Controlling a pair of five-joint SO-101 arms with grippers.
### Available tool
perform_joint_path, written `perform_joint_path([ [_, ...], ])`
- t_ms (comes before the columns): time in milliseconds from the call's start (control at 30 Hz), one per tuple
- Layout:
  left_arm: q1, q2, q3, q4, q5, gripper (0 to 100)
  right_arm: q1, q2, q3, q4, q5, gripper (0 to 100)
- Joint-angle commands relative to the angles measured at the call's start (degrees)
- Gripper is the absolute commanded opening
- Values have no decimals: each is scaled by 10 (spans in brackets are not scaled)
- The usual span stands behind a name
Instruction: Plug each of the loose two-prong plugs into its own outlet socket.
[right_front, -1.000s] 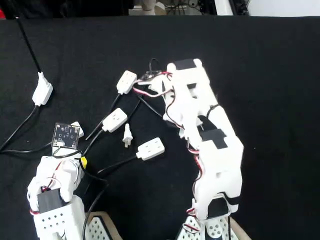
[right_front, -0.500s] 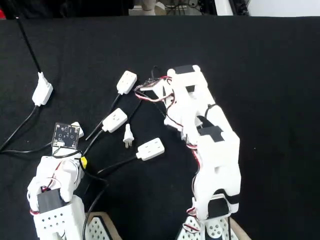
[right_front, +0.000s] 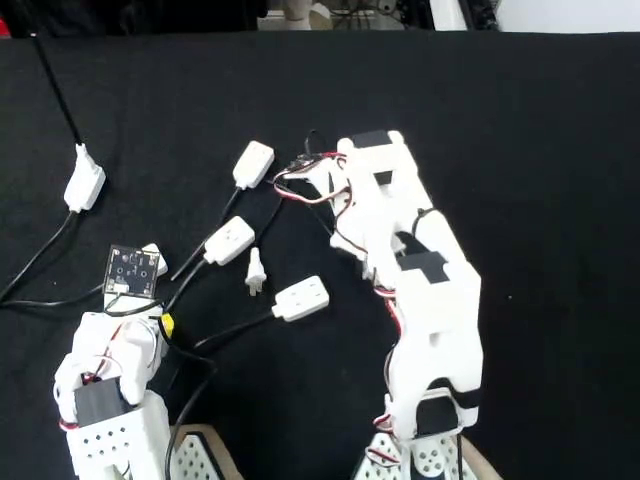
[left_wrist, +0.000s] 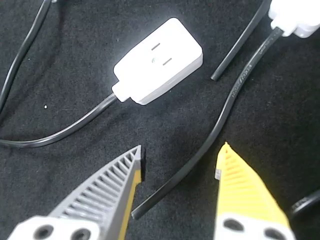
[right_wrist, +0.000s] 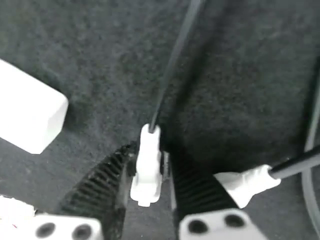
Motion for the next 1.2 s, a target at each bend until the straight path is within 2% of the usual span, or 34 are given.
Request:
perform_joint_path([
  [0, -7, -4, -1, -2, -4, 238, -2, -20, -33, 29, 2, 11],
  [200, -7, -4, -1, -2, -4, 238, -32, -144, -26, 94, -30, 12],
  [467, -7, -4, -5, -3, -4, 238, -89, -446, 113, 89, -64, 12],
  [600, -2, -4, -42, -3, 14, 238, -127, -587, 185, 18, -109, 12],
  [733, 60, -4, -120, -3, 120, 238, -192, -679, 281, -103, -166, 12],
  [867, 145, -4, -211, -6, 227, 238, -236, -727, 391, -267, -240, 12],
  [1000, 211, -4, -239, -72, 290, 238, -285, -772, 492, -385, -258, 12],
  [1167, 264, -4, -225, -133, 331, 238, -325, -857, 573, -418, -261, 12],
])
